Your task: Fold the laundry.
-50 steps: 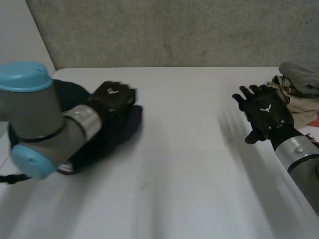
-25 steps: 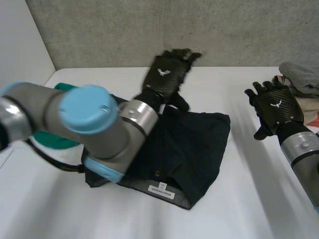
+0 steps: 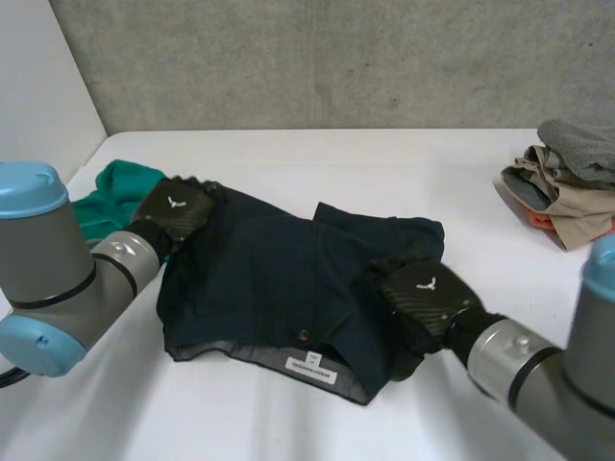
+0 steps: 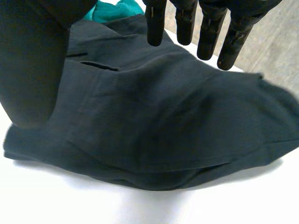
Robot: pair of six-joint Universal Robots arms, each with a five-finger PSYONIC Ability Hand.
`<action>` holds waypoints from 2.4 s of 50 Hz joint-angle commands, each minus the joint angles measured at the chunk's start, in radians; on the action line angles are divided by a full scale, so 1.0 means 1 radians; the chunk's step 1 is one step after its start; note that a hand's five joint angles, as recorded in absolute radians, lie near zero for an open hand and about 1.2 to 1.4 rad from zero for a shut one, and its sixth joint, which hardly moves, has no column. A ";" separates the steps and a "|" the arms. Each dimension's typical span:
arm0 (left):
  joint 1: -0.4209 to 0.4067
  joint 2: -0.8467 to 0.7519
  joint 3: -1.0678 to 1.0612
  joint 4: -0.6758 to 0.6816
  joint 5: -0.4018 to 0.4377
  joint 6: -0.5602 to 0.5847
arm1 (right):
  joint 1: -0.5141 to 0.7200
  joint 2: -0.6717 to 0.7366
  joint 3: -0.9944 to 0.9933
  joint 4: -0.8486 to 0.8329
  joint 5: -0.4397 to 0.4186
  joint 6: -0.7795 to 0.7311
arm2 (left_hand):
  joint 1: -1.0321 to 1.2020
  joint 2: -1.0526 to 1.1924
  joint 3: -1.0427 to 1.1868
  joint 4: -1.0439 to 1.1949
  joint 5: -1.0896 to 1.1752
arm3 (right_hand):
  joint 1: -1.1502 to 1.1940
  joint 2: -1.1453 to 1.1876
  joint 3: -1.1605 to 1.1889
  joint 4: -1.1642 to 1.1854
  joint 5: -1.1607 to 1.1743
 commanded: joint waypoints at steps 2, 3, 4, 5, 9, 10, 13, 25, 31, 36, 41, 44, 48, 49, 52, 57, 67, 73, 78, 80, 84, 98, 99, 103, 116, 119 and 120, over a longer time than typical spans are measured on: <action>0.049 -0.089 0.024 -0.030 0.145 0.028 | 0.108 0.089 -0.002 -0.055 0.106 0.132 | 0.121 0.114 0.119 0.113 0.115 | -0.028 -0.048 -0.039 -0.063 -0.068; 0.049 -0.104 0.032 -0.032 0.150 0.033 | 0.126 0.106 -0.004 -0.063 0.114 0.148 | 0.130 0.123 0.128 0.122 0.124 | -0.028 -0.048 -0.039 -0.063 -0.068; 0.049 -0.115 0.035 -0.032 0.150 0.036 | 0.134 0.112 -0.005 -0.069 0.119 0.155 | 0.139 0.132 0.137 0.131 0.132 | -0.028 -0.048 -0.039 -0.063 -0.068; 0.049 -0.122 0.040 -0.032 0.150 0.039 | 0.140 0.122 -0.006 -0.075 0.122 0.162 | 0.159 0.152 0.157 0.152 0.153 | -0.028 -0.048 -0.039 -0.063 -0.068; 0.047 -0.159 0.061 -0.036 0.148 0.062 | 0.161 0.163 -0.012 -0.118 0.163 0.171 | 0.350 0.343 0.348 0.342 0.344 | -0.028 -0.048 -0.039 -0.063 -0.068; 0.041 -0.168 0.069 -0.044 0.148 0.074 | 0.174 0.181 -0.019 -0.135 0.192 0.171 | 0.460 0.454 0.458 0.453 0.454 | -0.028 -0.048 -0.039 -0.063 -0.068; 0.038 -0.185 0.080 -0.058 0.148 0.093 | 0.191 0.207 -0.032 -0.155 0.241 0.166 | 0.666 0.660 0.664 0.659 0.660 | 0.078 0.058 0.067 0.043 0.038; -0.051 -0.104 0.087 -0.167 0.113 0.084 | 0.134 0.160 -0.055 -0.267 0.343 0.030 | 1.131 1.124 1.129 1.123 1.124 | 1.194 1.173 1.183 1.159 1.154; -0.108 0.003 0.073 -0.231 0.032 -0.025 | -0.012 0.120 -0.085 -0.276 0.312 -0.249 | 1.131 1.124 1.129 1.123 1.124 | 1.194 1.173 1.183 1.159 1.154; -0.201 0.084 0.020 -0.268 -0.007 -0.171 | -0.102 0.141 -0.189 -0.292 0.233 -0.429 | 1.131 1.124 1.129 1.123 1.124 | 1.194 1.173 1.183 1.159 1.154; -0.308 0.078 0.009 -0.260 -0.010 -0.317 | -0.135 0.273 -0.356 -0.315 0.174 -0.460 | 1.131 1.124 1.129 1.123 1.124 | 1.194 1.173 1.183 1.159 1.154; -0.371 0.026 0.038 -0.219 -0.013 -0.433 | -0.141 0.344 -0.459 -0.365 0.157 -0.451 | 1.131 1.124 1.129 1.123 1.124 | 1.194 1.173 1.183 1.159 1.154; -0.450 -0.070 0.125 -0.118 -0.057 -0.568 | -0.136 0.454 -0.560 -0.486 0.117 -0.447 | 1.131 1.124 1.129 1.123 1.124 | 1.194 1.173 1.183 1.159 1.154; -0.459 -0.084 0.135 -0.102 -0.066 -0.584 | -0.136 0.473 -0.578 -0.514 0.105 -0.446 | 1.131 1.124 1.129 1.123 1.124 | 1.194 1.173 1.183 1.159 1.154; -0.480 -0.116 0.171 -0.031 -0.100 -0.611 | -0.129 0.537 -0.619 -0.596 0.064 -0.443 | 1.131 1.124 1.129 1.123 1.124 | 1.194 1.173 1.183 1.159 1.154; -0.482 -0.109 0.176 0.017 -0.111 -0.611 | -0.127 0.576 -0.636 -0.621 0.077 -0.415 | 0.260 0.254 0.258 0.253 0.254 | 0.552 0.532 0.541 0.517 0.512; -0.370 0.112 0.048 0.016 -0.105 -0.527 | -0.148 0.341 -0.492 -0.404 0.169 -0.348 | 0.171 0.164 0.169 0.163 0.165 | -0.028 -0.048 -0.039 -0.063 -0.068; -0.278 0.235 -0.032 0.013 -0.103 -0.375 | -0.170 0.163 -0.481 -0.036 0.171 -0.326 | 0.139 0.132 0.137 0.131 0.133 | -0.028 -0.048 -0.039 -0.063 -0.068; -0.197 0.281 -0.081 -0.056 -0.105 -0.216 | -0.173 0.065 -0.475 0.234 0.174 -0.303 | 0.150 0.144 0.148 0.143 0.144 | -0.028 -0.048 -0.039 -0.063 -0.068; -0.181 0.282 -0.092 -0.099 -0.106 -0.191 | -0.175 0.040 -0.466 0.312 0.179 -0.296 | 0.153 0.147 0.151 0.146 0.147 | -0.006 -0.026 -0.017 -0.041 -0.046; -0.143 0.279 -0.127 -0.212 -0.112 -0.163 | -0.173 -0.058 -0.412 0.445 0.197 -0.285 | 0.171 0.164 0.169 0.163 0.165 | 0.009 -0.012 -0.003 -0.026 -0.031; -0.085 0.129 -0.229 -0.112 -0.100 -0.151 | -0.158 -0.214 -0.096 0.425 0.188 -0.323 | 0.171 0.164 0.169 0.163 0.165 | 0.070 0.050 0.059 0.035 0.031; -0.085 0.120 -0.229 -0.102 -0.099 -0.153 | -0.156 -0.210 -0.076 0.408 0.185 -0.322 | 0.171 0.164 0.169 0.163 0.165 | 0.070 0.050 0.059 0.035 0.031; -0.089 0.072 -0.218 -0.075 -0.099 -0.151 | -0.152 -0.187 0.033 0.266 0.185 -0.319 | 0.191 0.185 0.189 0.184 0.185 | 0.076 0.056 0.065 0.041 0.036; -0.105 -0.024 -0.189 0.054 -0.102 -0.148 | -0.129 -0.001 0.148 -0.015 0.192 -0.222 | 0.827 0.821 0.825 0.820 0.821 | 0.193 0.173 0.182 0.158 0.153; -0.108 -0.026 -0.178 0.060 -0.105 -0.148 | -0.119 0.025 0.145 -0.048 0.192 -0.197 | 0.986 0.980 0.984 0.979 0.980 | 0.302 0.282 0.291 0.267 0.262; -0.109 -0.026 -0.172 0.060 -0.105 -0.148 | -0.118 0.039 0.145 -0.070 0.194 -0.188 | 1.124 1.117 1.122 1.116 1.118 | 0.450 0.430 0.439 0.415 0.411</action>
